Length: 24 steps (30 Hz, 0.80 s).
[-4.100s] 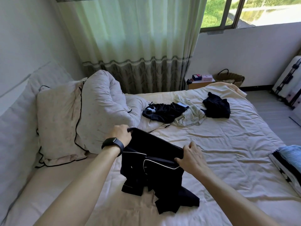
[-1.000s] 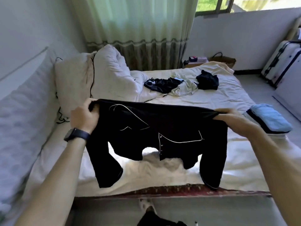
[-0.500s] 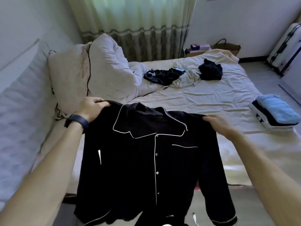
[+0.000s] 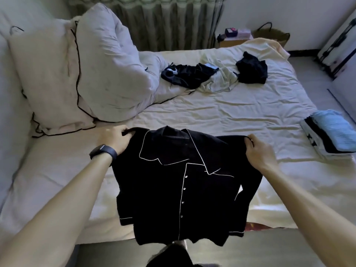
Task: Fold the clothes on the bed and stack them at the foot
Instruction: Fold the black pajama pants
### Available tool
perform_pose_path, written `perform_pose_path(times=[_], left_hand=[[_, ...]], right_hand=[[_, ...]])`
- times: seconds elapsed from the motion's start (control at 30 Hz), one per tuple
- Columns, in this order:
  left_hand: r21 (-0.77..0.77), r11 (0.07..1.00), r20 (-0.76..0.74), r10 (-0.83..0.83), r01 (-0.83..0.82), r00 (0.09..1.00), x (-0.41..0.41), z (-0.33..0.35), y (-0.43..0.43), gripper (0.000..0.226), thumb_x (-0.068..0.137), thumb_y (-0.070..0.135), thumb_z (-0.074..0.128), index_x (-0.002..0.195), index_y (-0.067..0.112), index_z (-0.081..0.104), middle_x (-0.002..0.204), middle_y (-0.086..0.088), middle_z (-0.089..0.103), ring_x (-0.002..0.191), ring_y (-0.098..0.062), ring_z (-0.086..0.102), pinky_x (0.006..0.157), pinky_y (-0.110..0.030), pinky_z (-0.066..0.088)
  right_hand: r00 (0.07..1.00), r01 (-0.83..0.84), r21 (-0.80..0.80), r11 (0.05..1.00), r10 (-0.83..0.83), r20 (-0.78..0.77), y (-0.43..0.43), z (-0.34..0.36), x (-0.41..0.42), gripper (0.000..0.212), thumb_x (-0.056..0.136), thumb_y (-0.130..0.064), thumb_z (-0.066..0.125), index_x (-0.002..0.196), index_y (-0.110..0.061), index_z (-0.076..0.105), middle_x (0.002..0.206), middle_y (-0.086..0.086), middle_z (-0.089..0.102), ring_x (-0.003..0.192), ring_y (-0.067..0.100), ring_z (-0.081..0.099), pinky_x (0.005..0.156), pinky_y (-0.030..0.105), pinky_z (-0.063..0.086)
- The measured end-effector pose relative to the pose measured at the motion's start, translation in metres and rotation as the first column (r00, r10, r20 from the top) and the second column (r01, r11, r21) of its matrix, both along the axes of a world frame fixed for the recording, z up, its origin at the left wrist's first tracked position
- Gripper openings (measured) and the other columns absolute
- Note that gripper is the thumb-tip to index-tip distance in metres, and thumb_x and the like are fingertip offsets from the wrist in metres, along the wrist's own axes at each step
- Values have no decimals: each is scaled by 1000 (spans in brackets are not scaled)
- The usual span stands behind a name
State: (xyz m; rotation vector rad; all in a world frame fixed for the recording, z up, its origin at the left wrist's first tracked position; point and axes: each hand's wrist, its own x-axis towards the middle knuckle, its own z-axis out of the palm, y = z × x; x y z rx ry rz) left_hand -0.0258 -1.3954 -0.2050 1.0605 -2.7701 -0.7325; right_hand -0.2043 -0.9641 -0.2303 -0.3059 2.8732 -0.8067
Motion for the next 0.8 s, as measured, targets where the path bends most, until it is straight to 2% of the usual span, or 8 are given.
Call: perform_pose_path(times=[0.13, 0.27, 0.33, 0.43, 0.5, 0.6, 0.67, 0.8], left_hand=[[-132, 991, -19, -24, 22, 1000, -87, -40, -52, 29, 94, 55, 52, 95, 29, 65, 93, -10, 72, 85, -38, 64, 64, -36, 44], [-239, 971, 68, -12, 28, 998, -179, -100, -100, 25, 97, 47, 52, 105, 27, 65, 108, -15, 68, 99, -40, 61, 74, -42, 46], [-249, 967, 116, -27, 55, 993, -209, -141, -108, 37, 94, 43, 57, 126, 25, 57, 128, -16, 57, 118, -39, 49, 95, -49, 42], [-308, 926, 226, -152, 218, 962, -222, -209, -90, 65, 90, 46, 61, 148, 32, 37, 159, -8, 28, 145, -31, 23, 112, -55, 18], [-249, 891, 283, -308, 379, 909, -215, -256, -61, 68, 91, 44, 60, 153, 36, 33, 165, -6, 18, 150, -27, 13, 116, -59, 9], [-148, 844, 342, -445, 515, 827, -196, -318, -15, 63, 95, 47, 53, 154, 39, 33, 167, -1, 14, 153, -24, 9, 118, -61, 6], [-75, 826, 401, -487, 558, 776, -187, -353, 10, 60, 97, 53, 45, 154, 42, 31, 168, 1, 11, 155, -25, 6, 118, -62, 5], [23, 866, 507, -441, 499, 741, -170, -412, 30, 64, 97, 63, 12, 155, 48, -10, 163, 8, -29, 151, -23, -25, 116, -61, -11]], right_hand=[[984, 27, 170, 985, 3, -177, -62, -23, -75, 31, 106, -45, 35, 109, -26, 60, 107, 7, 67, 102, 37, 61, 74, 39, 38], [981, 8, 270, 963, 45, -190, -125, -78, -154, 35, 107, -41, 38, 125, -22, 62, 123, 8, 66, 118, 34, 54, 91, 44, 44], [993, 15, 365, 931, 28, -112, -150, -114, -186, 38, 106, -42, 42, 139, -25, 52, 140, 8, 58, 130, 35, 45, 104, 46, 38], [996, -8, 455, 890, -31, 78, -176, -177, -190, 68, 99, -49, 53, 157, -26, 26, 168, 5, 21, 155, 30, 11, 119, 53, 17], [993, -30, 410, 911, -21, 119, -176, -218, -159, 73, 97, -47, 55, 159, -23, 24, 170, 4, 12, 157, 26, 3, 122, 53, 13], [987, -125, 396, 910, 74, 140, -161, -272, -103, 70, 97, -46, 56, 158, -21, 32, 170, 5, 16, 157, 24, 6, 123, 53, 18], [962, -185, 426, 886, 75, 263, -145, -300, -82, 69, 99, -52, 48, 160, -26, 28, 171, 4, 10, 158, 23, 2, 124, 54, 18], [855, -354, 482, 801, 69, 514, -126, -333, -77, 72, 101, -62, 29, 162, -34, 4, 172, -1, -5, 157, 21, -3, 122, 59, 17]])
